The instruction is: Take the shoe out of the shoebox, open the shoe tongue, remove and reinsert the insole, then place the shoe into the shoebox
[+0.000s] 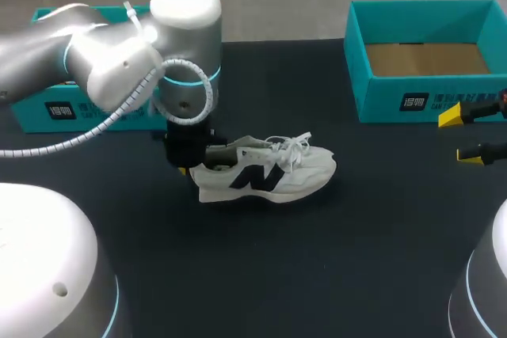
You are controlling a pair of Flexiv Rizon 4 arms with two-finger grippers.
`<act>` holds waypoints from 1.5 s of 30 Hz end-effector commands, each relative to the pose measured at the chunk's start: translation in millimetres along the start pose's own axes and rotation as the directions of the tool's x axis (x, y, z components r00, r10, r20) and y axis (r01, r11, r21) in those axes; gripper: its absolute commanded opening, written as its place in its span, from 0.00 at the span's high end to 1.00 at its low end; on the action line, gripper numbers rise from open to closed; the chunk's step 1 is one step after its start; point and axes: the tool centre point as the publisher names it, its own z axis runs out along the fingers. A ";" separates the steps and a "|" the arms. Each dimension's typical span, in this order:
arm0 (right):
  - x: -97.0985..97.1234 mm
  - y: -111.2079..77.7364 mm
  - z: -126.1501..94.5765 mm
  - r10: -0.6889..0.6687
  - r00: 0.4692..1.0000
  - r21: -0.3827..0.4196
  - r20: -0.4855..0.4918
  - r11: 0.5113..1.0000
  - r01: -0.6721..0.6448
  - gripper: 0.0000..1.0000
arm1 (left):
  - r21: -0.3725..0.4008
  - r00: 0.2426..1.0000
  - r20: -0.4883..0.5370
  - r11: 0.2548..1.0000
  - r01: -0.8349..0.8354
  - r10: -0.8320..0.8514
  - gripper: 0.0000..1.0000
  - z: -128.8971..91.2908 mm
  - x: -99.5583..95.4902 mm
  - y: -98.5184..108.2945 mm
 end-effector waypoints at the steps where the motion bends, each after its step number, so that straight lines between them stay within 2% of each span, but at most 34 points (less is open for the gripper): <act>1: 0.5 -1.5 0.2 0.001 1.000 -0.002 0.003 1.000 -0.001 0.00 | -0.023 1.000 -0.012 1.000 -0.009 0.009 1.00 16.7 -12.1 -1.1; 7: 0.5 -1.5 0.2 0.001 1.000 -0.002 0.003 1.000 -0.001 0.00 | -0.023 1.000 -0.011 0.999 -0.027 0.027 1.00 29.2 -16.4 2.2; 12: 0.5 -1.5 0.2 0.001 1.000 -0.002 0.003 1.000 -0.001 0.00 | -0.014 1.000 -0.016 1.000 -0.021 0.021 1.00 31.6 -17.8 1.4; 14: 0.5 -1.5 0.2 0.001 1.000 -0.002 0.003 1.000 -0.001 0.00 | -0.002 1.000 -0.015 1.000 -0.020 0.020 0.61 30.8 -18.3 -0.9; 15: 0.5 -1.5 0.2 0.001 1.000 -0.002 0.003 1.000 -0.001 0.00 | 0.000 1.000 -0.014 1.000 -0.022 0.022 0.14 29.4 -18.4 -2.6; 16: 0.5 -1.5 0.2 0.001 1.000 -0.002 0.003 1.000 -0.001 0.00 | 0.003 1.000 -0.012 1.000 -0.022 0.023 0.00 27.6 -18.6 -4.5; 21: 0.5 -1.5 0.2 0.001 1.000 -0.002 0.003 1.000 -0.001 0.00 | 0.018 0.999 0.048 1.000 0.021 -0.022 0.00 8.5 -17.4 -13.1; 27: 0.5 -1.5 0.2 0.001 1.000 -0.002 0.003 1.000 -0.001 0.00 | 0.037 0.972 0.153 0.984 0.172 -0.175 0.00 -20.3 -9.6 -18.0; 31: 0.5 -1.5 0.2 0.001 1.000 -0.002 0.003 1.000 -0.001 0.00 | 0.072 0.916 0.237 0.946 0.317 -0.325 0.00 -36.0 -2.3 -18.7; 34: 0.5 -1.5 0.2 0.001 1.000 -0.002 0.003 1.000 -0.001 0.00 | 0.088 0.886 0.282 0.929 0.359 -0.369 0.00 -42.4 2.7 -20.2; 36: 0.5 -1.5 0.2 0.001 1.000 -0.002 0.003 1.000 -0.001 0.00 | 0.097 0.875 0.280 0.919 0.382 -0.394 0.00 -45.2 5.4 -21.1; 38: 0.5 -1.5 0.2 0.001 1.000 -0.002 0.003 1.000 -0.001 0.00 | 0.062 0.889 0.213 0.913 0.403 -0.406 0.00 -47.0 9.2 -17.9; 45: 0.5 -1.5 0.2 0.001 1.000 -0.002 0.003 1.000 -0.001 0.00 | 0.062 0.889 0.213 0.913 0.403 -0.406 0.00 -47.0 9.2 -17.9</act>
